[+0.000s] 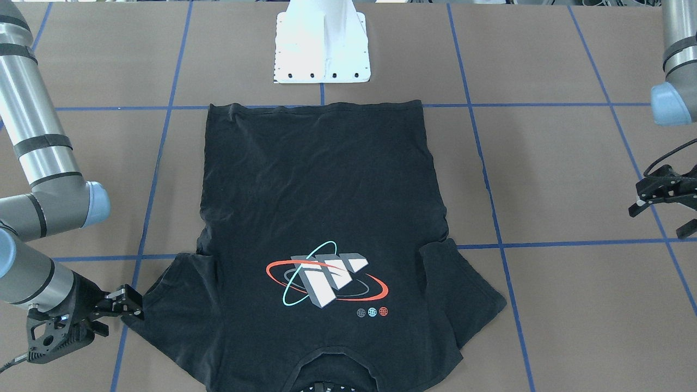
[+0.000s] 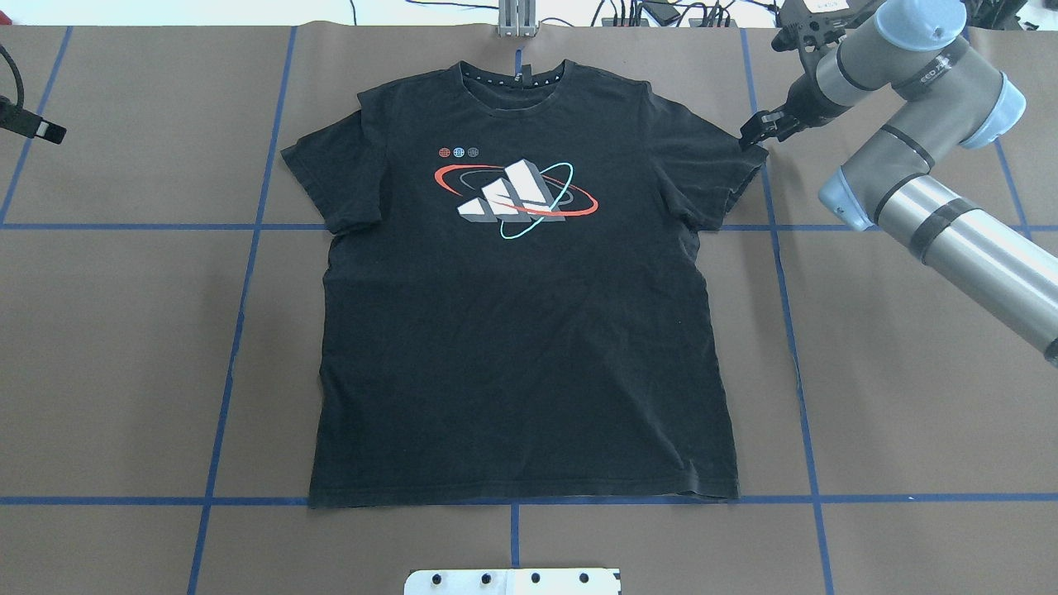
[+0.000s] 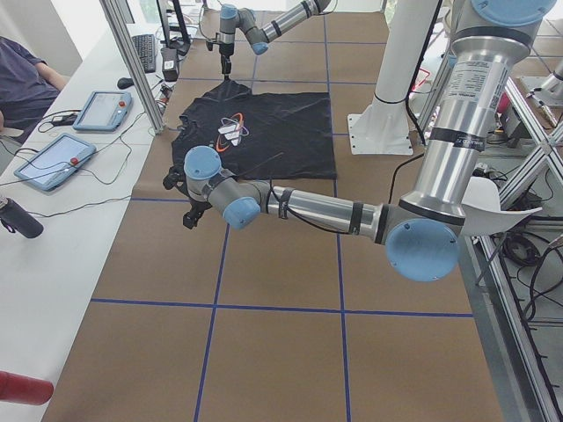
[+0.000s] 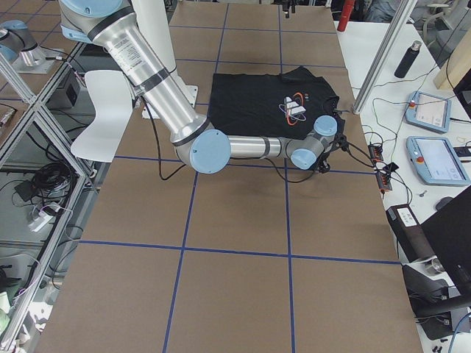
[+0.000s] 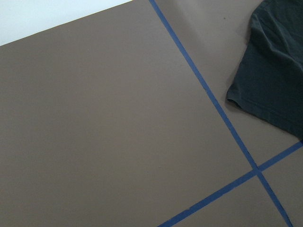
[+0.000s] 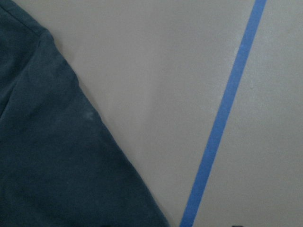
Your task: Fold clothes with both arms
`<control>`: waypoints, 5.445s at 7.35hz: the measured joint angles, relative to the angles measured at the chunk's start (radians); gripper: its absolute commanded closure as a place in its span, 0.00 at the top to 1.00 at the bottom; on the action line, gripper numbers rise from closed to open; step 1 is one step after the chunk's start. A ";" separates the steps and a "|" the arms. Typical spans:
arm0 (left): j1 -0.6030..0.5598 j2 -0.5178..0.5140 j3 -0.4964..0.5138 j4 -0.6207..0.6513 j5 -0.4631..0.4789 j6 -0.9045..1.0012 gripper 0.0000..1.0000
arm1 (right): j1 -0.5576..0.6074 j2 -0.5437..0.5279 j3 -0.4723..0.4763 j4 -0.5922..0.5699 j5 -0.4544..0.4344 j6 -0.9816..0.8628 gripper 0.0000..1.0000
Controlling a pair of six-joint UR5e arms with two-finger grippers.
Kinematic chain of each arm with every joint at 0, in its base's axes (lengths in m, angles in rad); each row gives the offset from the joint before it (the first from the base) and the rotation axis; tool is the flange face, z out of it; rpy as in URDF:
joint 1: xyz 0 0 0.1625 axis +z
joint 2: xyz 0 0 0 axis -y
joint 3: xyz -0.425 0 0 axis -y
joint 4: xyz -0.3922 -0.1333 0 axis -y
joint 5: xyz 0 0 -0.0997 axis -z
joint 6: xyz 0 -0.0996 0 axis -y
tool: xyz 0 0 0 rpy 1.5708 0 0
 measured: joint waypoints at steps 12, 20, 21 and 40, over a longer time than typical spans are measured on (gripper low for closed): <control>0.002 0.000 0.008 0.000 0.000 -0.001 1.00 | -0.016 -0.007 0.002 0.002 -0.021 -0.003 0.00; 0.002 0.001 0.004 0.000 0.000 -0.002 1.00 | -0.104 0.284 0.007 -0.206 -0.108 0.361 0.00; 0.002 0.001 0.005 0.000 0.000 -0.002 1.00 | -0.139 0.325 0.006 -0.237 -0.154 0.426 0.00; 0.367 -0.356 0.430 -0.289 0.483 -0.581 0.58 | -0.024 0.000 0.373 -0.456 -0.098 0.048 0.99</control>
